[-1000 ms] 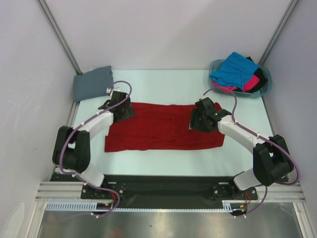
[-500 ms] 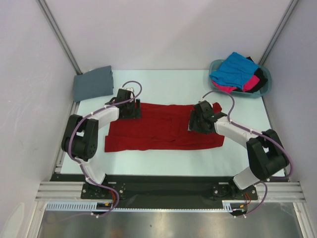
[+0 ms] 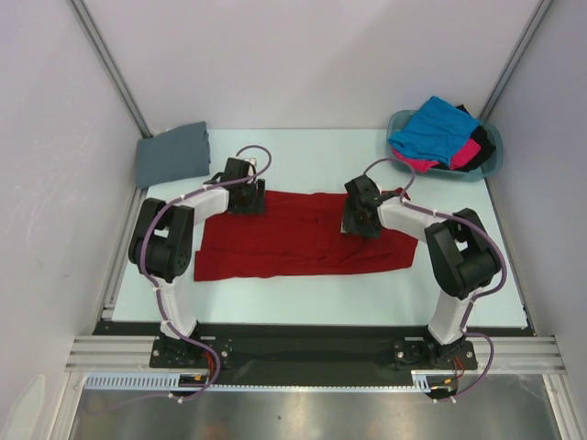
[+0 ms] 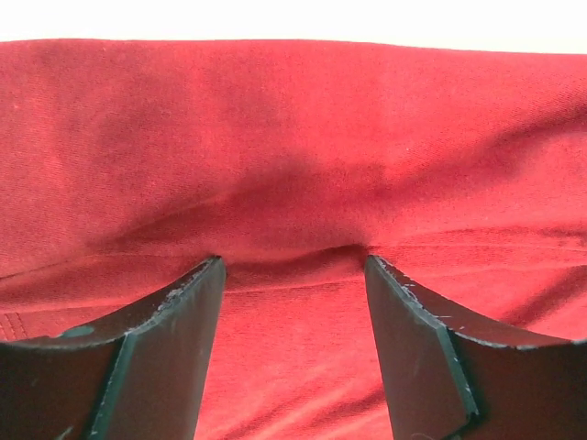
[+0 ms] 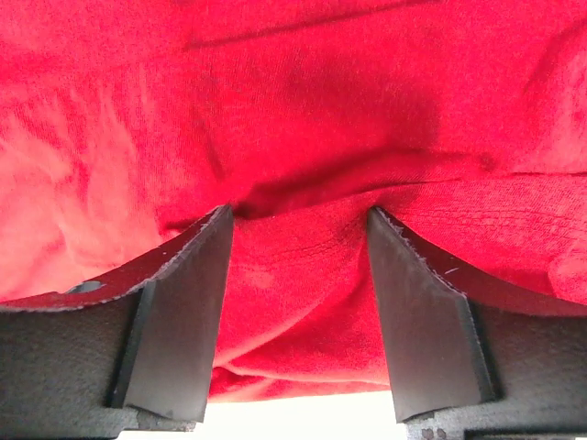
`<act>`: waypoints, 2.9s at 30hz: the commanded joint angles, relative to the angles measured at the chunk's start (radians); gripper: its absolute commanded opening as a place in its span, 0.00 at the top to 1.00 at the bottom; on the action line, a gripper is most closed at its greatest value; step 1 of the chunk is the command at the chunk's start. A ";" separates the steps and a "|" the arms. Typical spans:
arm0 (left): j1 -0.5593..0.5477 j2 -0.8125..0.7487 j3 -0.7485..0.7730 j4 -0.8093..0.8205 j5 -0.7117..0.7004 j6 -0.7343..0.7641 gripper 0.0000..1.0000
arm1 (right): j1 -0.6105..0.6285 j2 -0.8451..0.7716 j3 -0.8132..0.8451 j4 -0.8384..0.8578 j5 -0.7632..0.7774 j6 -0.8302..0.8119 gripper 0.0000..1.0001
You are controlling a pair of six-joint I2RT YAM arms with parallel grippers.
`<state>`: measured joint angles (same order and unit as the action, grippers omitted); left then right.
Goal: Fold and stack the t-shirts
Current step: Fold the tshirt
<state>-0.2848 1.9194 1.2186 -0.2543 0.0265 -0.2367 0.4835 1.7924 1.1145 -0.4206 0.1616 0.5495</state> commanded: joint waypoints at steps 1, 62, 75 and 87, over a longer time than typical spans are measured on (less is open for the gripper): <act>-0.016 0.032 0.010 -0.088 -0.016 -0.030 0.31 | -0.013 0.060 0.071 0.002 0.035 0.003 0.36; -0.456 -0.674 -0.248 -0.462 -0.230 -0.450 0.22 | -0.097 0.470 1.003 -0.106 -0.420 -0.425 0.24; -0.433 -0.154 0.203 -0.554 -0.421 -0.141 0.20 | -0.069 0.248 0.771 -0.221 -0.096 -0.369 0.23; -0.450 -0.192 -0.045 -0.444 -0.364 -0.090 0.20 | -0.030 0.430 0.774 -0.253 0.035 -0.316 0.25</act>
<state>-0.7238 1.7935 1.2041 -0.7349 -0.3748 -0.3634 0.4477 2.2223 1.8523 -0.6472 0.1307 0.2089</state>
